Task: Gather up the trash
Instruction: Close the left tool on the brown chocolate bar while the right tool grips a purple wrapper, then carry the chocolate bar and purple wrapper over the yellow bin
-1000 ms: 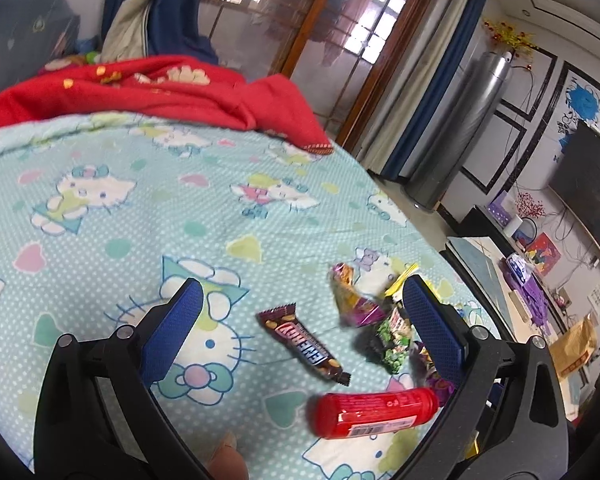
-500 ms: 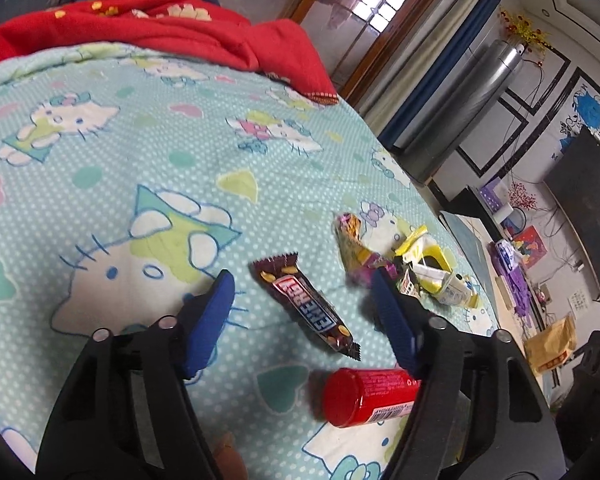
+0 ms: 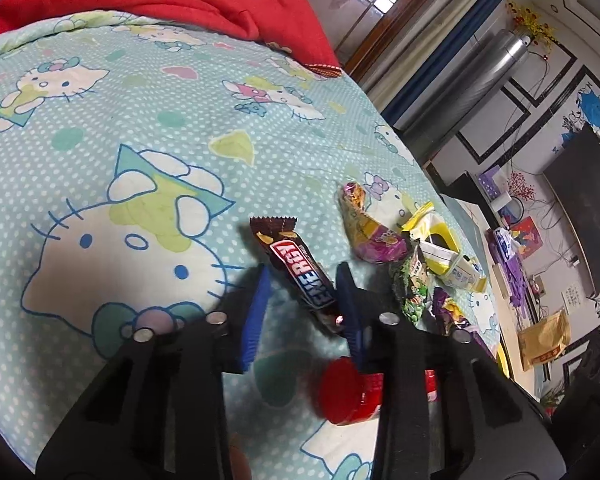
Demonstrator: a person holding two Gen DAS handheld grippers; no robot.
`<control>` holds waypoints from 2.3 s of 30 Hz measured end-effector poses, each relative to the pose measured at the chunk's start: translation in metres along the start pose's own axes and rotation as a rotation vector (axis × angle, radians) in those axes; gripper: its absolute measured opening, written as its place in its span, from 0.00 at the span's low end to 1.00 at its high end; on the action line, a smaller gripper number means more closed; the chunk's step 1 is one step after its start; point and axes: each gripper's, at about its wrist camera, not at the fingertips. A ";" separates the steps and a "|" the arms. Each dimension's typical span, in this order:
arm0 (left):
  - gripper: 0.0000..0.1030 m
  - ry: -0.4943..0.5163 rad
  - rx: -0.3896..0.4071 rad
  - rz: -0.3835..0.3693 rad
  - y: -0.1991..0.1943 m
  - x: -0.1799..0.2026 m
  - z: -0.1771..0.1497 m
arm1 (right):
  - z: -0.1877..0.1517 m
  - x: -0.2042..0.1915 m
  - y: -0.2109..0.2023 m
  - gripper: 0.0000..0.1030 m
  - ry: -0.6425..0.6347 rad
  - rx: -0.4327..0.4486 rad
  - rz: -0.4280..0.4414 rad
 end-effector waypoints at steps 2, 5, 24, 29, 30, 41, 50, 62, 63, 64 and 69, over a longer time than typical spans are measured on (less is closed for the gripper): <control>0.20 -0.002 -0.003 -0.006 0.000 -0.001 0.000 | -0.001 0.001 -0.001 0.11 0.000 0.002 -0.001; 0.16 -0.002 -0.002 -0.014 0.000 -0.001 0.000 | -0.001 0.002 -0.003 0.11 -0.002 0.002 -0.003; 0.10 0.146 0.193 -0.051 -0.049 0.038 0.007 | 0.004 0.010 -0.029 0.10 -0.028 0.056 -0.018; 0.10 0.171 0.198 -0.081 -0.056 0.052 0.005 | 0.006 0.011 -0.037 0.10 -0.041 0.074 -0.020; 0.10 0.179 0.198 -0.088 -0.057 0.055 0.005 | 0.007 0.011 -0.039 0.10 -0.042 0.079 -0.021; 0.10 0.227 0.195 -0.141 -0.067 0.081 -0.006 | 0.018 0.024 -0.057 0.10 -0.024 0.122 -0.040; 0.10 0.271 0.187 -0.178 -0.070 0.099 -0.017 | 0.024 0.039 -0.071 0.10 -0.001 0.151 -0.065; 0.10 0.348 0.158 -0.227 -0.070 0.124 -0.038 | 0.026 0.063 -0.091 0.10 0.024 0.186 -0.111; 0.10 0.358 0.157 -0.229 -0.069 0.127 -0.040 | 0.025 0.065 -0.093 0.10 0.026 0.188 -0.115; 0.10 0.365 0.157 -0.231 -0.069 0.129 -0.042 | 0.024 0.067 -0.095 0.10 0.030 0.191 -0.121; 0.10 0.409 0.142 -0.247 -0.068 0.142 -0.054 | 0.019 0.085 -0.107 0.10 0.055 0.200 -0.153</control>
Point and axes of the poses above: each gripper's, at about its wrist camera, not at the fingertips, and y roughly the way its jaws point, x to its right, z to its top, and after that the axes turned 4 degrees about x, right-handed
